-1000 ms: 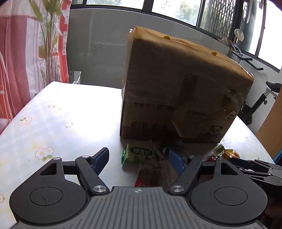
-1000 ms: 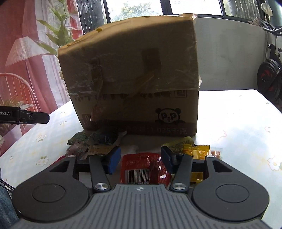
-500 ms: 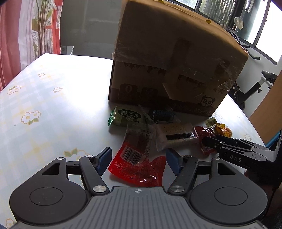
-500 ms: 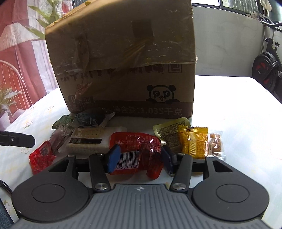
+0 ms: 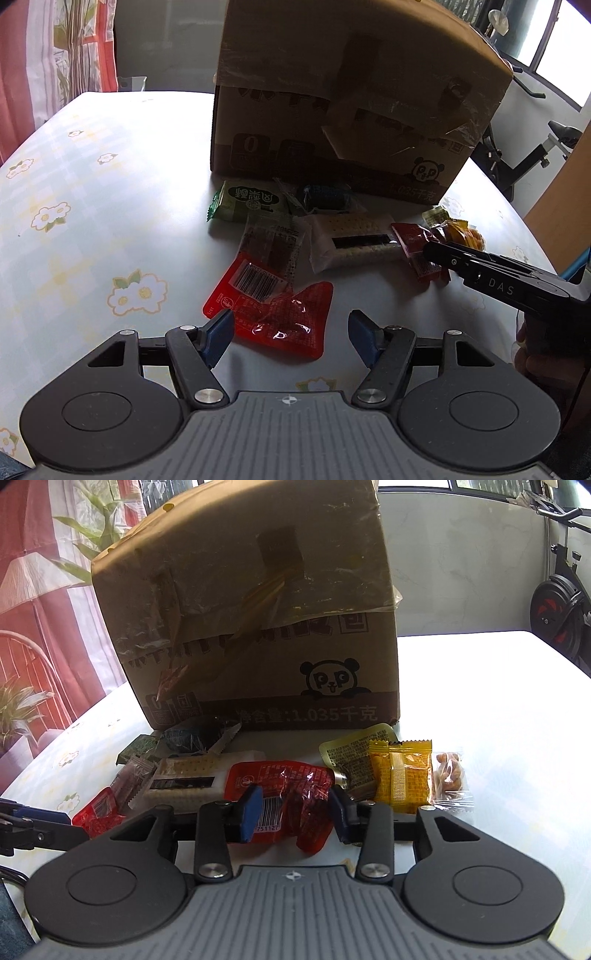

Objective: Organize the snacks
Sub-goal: 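Grasp the red sausage pack with the right tool while the left tool grasps the red pouch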

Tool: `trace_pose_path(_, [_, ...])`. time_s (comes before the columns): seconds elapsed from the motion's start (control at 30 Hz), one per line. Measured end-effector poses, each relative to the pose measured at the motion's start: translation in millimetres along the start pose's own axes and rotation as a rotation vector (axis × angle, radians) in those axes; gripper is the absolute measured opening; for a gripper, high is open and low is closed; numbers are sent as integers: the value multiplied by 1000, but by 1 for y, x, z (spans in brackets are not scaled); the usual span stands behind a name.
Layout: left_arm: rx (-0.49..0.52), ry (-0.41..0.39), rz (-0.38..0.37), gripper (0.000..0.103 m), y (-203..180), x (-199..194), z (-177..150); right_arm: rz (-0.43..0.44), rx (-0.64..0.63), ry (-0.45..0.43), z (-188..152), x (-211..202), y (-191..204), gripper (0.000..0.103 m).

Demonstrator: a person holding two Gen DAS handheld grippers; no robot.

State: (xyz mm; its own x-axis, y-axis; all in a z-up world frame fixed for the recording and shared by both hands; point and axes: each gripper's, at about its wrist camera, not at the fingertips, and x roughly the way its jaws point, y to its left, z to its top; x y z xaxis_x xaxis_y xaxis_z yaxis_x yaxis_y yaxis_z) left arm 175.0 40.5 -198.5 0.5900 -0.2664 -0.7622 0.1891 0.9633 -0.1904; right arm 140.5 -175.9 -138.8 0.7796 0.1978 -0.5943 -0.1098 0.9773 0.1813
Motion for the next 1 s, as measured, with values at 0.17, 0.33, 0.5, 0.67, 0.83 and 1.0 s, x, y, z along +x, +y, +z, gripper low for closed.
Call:
trace_pose_path(0.17, [12,31,53,70,-2,9,-4,18,-31,-4,-1,-1,6,37])
trace_pose_path(0.33, [8,26,111,70,4,4,-4,28,-45,-10,-3,-2,7,35])
trace_pose_path(0.5, [-14,20,174,70,15,0,-3,41,-62,-7,-3,-2,8,35])
trace_pose_path(0.67, [-53,13,249,71,30,-4,-1,47,-74,-8,-3,-3,10,35])
trace_pose_path(0.83, [-150,16,322,73,51,-12,2,52,-74,-9,-4,-3,9,35])
trace_pose_path(1.0, [-239,-66,298,75,61,-27,11,54,-76,-9,-4,-3,9,35])
